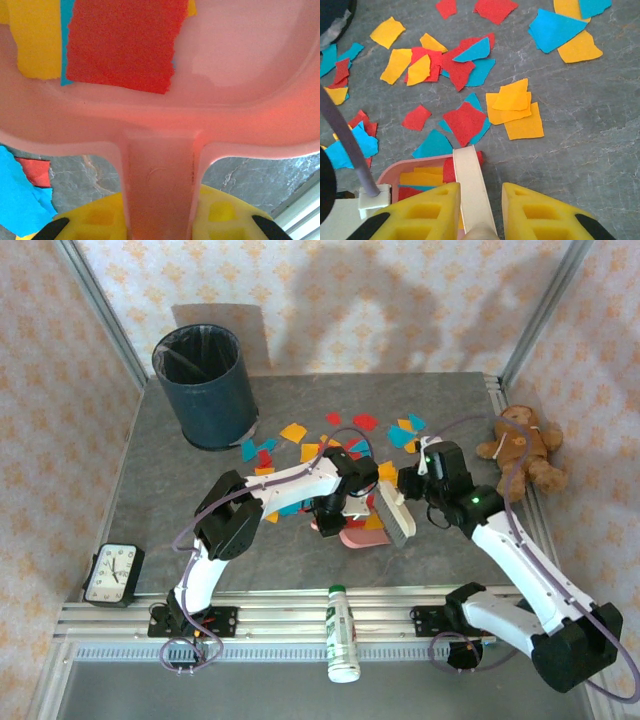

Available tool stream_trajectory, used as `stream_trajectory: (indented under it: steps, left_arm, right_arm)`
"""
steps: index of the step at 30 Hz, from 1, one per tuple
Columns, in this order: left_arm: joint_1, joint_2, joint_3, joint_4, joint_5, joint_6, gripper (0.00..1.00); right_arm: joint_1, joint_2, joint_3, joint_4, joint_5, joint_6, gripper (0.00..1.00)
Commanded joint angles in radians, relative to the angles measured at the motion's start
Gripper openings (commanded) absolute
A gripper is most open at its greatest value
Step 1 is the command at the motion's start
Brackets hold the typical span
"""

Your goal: Sweep away the paper scraps from the table

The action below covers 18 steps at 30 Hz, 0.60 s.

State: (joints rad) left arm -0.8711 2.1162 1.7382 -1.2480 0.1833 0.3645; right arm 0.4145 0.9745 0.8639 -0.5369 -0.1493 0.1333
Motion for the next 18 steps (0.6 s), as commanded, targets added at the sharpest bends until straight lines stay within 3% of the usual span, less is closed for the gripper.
stream_trajectory:
  steps: [1, 18]
  left_arm:
    - [-0.012, -0.010, -0.016, 0.000, -0.034, -0.015, 0.00]
    - [-0.011, -0.030, -0.042, 0.025, -0.062, -0.026, 0.00]
  right_arm:
    - [0.009, -0.041, 0.007, 0.022, 0.088, 0.004, 0.00]
    - [0.008, -0.011, 0.011, 0.018, 0.362, 0.000, 0.00]
